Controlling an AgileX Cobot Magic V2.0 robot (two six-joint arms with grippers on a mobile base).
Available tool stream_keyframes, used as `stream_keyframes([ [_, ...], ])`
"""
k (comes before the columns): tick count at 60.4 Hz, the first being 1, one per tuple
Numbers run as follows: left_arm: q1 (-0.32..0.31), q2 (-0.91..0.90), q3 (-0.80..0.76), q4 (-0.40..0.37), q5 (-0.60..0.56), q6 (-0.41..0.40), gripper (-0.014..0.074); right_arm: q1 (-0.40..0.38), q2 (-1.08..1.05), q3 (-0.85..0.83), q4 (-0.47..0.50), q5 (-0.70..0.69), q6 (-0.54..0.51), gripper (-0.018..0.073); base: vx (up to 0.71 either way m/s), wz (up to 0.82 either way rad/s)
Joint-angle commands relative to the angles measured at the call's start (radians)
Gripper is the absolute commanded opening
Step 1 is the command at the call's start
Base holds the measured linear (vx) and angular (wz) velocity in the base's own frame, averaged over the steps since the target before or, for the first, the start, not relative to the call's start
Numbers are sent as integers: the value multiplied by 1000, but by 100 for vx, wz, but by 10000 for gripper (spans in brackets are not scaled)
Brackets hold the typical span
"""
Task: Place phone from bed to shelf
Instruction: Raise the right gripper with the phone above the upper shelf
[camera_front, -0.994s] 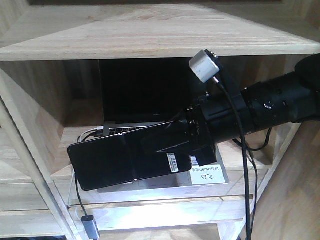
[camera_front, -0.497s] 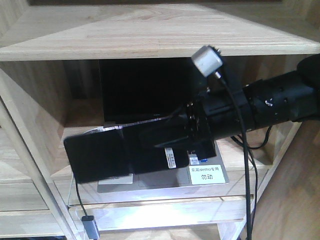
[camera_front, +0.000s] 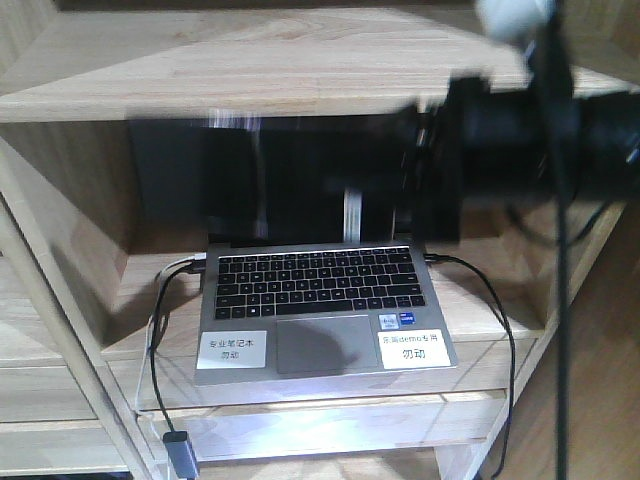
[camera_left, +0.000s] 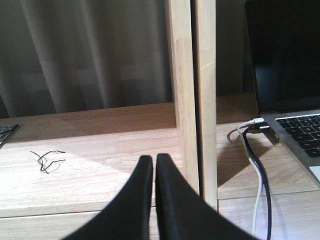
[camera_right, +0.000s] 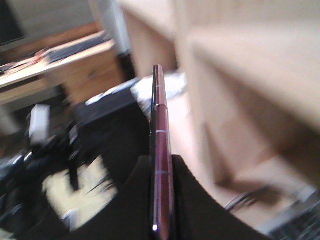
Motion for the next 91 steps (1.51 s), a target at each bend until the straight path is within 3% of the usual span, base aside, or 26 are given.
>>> stream_keyframes([
  [1,-2,-7,-23,-9,-73,-6,1,-6,-37,-107,83,-51,2,-2,0,0],
  [13,-2,-7,-23,-9,-73,-6,1,-6,4,-285,83,-141,48,-2,0,0],
  [33,-2,-7,-23,-9,-73,-6,1,25,213,-589,77,-171,100,-2,0,0],
  [49,-2,-7,-23,-9,-73,-6,1,70,406,-785,-21,-241,161,-2,0,0],
  [66,-2,-7,-23,-9,-73,-6,1,101,566,-890,-67,-299,187,-2,0,0],
  [91,-2,-7,-23,-9,-73,-6,1,99,634,-897,-82,-355,212,5,0,0],
])
